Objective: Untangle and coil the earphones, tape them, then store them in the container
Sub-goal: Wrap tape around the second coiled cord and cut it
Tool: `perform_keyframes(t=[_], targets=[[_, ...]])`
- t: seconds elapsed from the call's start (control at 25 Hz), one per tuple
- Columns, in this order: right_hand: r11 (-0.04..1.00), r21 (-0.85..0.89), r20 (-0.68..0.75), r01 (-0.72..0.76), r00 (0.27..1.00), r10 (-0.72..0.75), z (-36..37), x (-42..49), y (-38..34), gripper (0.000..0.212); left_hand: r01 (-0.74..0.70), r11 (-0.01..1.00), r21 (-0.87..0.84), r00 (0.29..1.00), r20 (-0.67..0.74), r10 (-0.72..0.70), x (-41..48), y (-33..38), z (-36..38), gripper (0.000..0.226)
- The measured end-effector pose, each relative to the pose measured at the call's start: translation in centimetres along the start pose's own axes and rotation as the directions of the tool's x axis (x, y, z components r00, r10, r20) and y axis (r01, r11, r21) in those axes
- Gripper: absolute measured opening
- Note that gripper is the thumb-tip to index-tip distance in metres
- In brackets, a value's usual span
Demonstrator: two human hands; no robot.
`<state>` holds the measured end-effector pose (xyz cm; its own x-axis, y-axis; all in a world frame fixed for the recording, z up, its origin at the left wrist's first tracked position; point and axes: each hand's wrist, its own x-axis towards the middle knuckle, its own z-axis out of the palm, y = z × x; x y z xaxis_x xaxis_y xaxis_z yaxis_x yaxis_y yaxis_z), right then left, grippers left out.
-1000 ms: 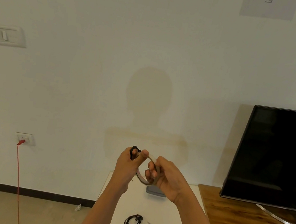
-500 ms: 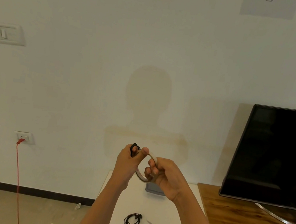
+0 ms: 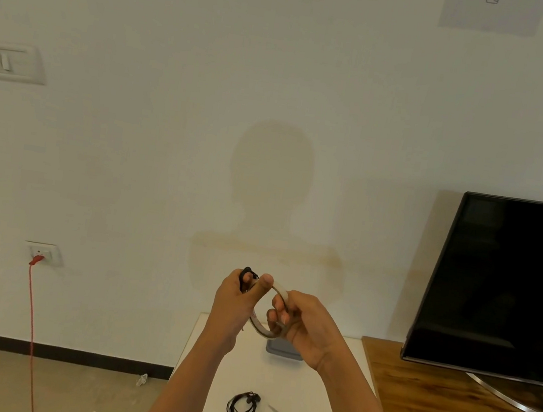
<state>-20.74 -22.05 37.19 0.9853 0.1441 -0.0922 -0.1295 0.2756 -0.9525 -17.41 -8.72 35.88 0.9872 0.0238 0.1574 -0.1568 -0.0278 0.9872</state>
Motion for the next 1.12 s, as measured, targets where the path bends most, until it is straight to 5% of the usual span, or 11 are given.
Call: perform_keyframes(t=[0.92, 1.12], targets=[[0.999, 0.033, 0.031, -0.006, 1.0, 0.005, -0.22, -0.25, -0.01, 0.034, -0.018, 1.0, -0.002, 1.0, 0.009, 0.018, -0.1, 0.15, 0.01, 0.041], [0.999, 0.043, 0.017, -0.033, 0.999, 0.033, 0.04, -0.27, -0.46, 0.05, -0.014, 1.0, -0.012, 1.0, 0.02, 0.015, -0.09, 0.02, 0.0, 0.042]])
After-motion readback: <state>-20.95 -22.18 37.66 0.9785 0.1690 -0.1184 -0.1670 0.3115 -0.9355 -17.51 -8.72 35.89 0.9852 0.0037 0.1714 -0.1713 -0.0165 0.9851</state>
